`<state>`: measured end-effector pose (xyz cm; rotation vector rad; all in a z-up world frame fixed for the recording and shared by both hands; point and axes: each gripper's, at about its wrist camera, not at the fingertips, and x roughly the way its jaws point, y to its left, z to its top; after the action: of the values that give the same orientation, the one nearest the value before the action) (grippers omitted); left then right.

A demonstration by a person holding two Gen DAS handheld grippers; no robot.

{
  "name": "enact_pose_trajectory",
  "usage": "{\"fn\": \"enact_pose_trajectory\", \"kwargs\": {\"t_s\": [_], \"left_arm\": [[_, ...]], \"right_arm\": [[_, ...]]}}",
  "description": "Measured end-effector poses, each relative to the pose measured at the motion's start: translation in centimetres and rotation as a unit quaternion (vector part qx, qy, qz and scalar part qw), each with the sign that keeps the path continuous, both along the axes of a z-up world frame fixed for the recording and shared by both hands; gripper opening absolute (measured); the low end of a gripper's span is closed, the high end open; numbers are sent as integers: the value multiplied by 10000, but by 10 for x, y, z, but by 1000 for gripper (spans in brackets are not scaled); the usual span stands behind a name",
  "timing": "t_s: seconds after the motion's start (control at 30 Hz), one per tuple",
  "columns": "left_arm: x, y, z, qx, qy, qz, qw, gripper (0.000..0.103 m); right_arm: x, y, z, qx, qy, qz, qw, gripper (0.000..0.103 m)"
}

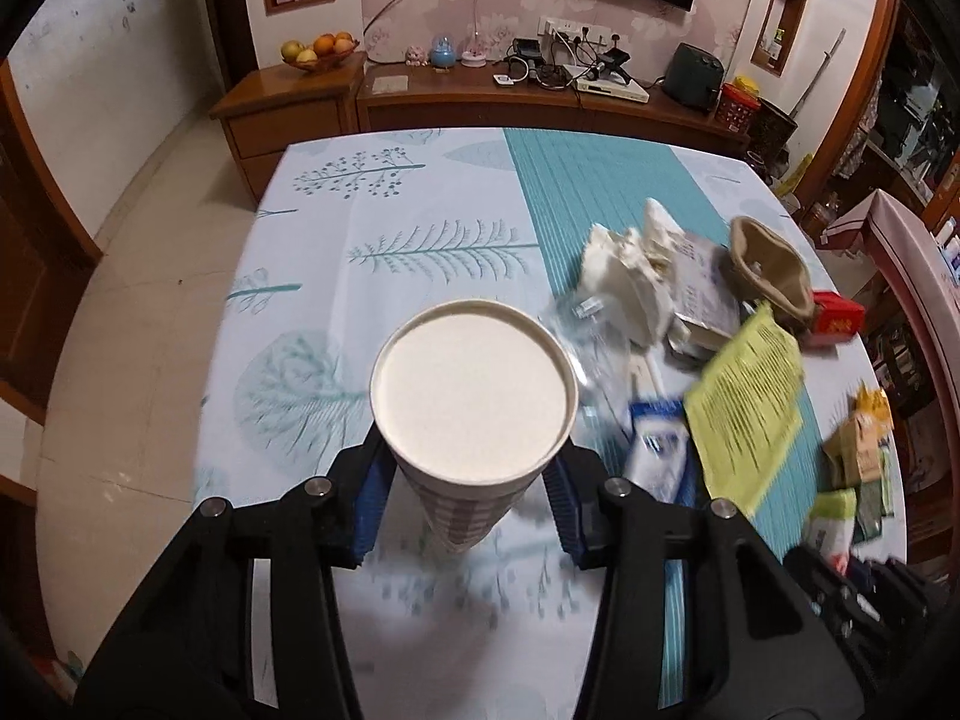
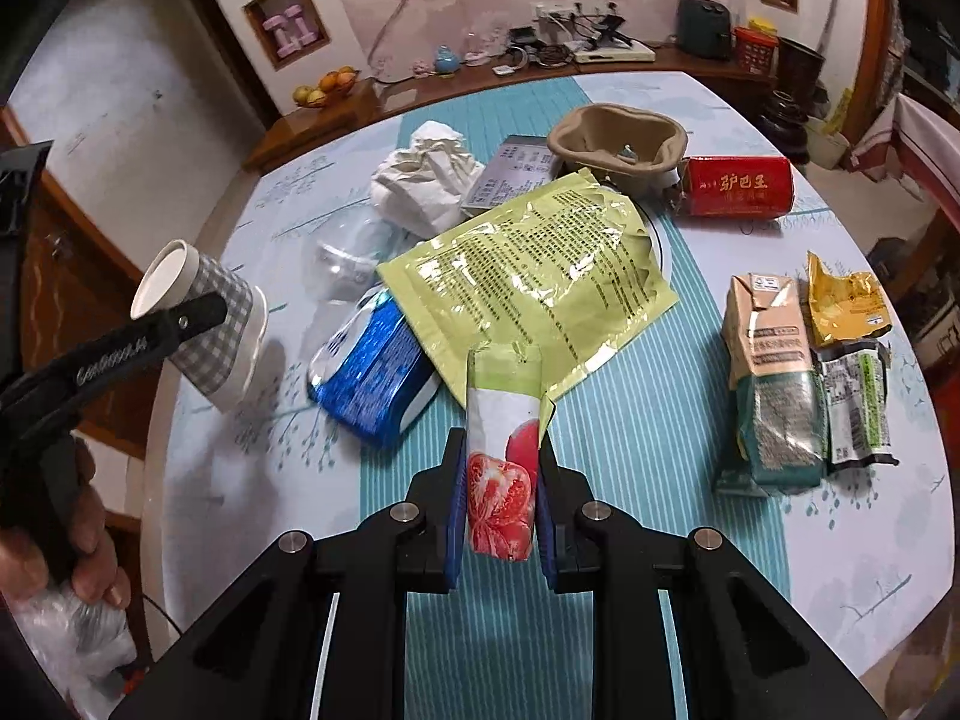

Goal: Collect trash
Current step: 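Carry pouch and cup over the black bin and open both tools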

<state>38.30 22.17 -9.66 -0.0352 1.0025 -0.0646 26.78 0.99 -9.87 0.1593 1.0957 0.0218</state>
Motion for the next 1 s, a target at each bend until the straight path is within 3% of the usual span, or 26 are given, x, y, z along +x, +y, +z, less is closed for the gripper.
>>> {"fn": "enact_pose_trajectory", "kwargs": {"t_s": [0.3, 0.53, 0.67, 0.83, 1.0], "left_arm": [[-117, -39, 34, 56, -97, 54, 9999, 43], [-224, -108, 50, -5, -313, 399, 9987, 43], [-282, -147, 55, -112, -375, 575, 9976, 43], [-337, -185, 55, -104, -331, 605, 9976, 43], [-383, -214, 40, 36, -45, 376, 9993, 43]], "right_arm": [[-81, -29, 35, 121, -308, 866, 9957, 19], [-172, -73, 64, -132, -465, 1775, 9829, 19], [-216, -106, 74, -148, -499, 1914, 9801, 19], [-267, -140, 66, 57, -300, 1889, 9815, 19], [-302, -159, 35, 321, 108, 1609, 9864, 19]]}}
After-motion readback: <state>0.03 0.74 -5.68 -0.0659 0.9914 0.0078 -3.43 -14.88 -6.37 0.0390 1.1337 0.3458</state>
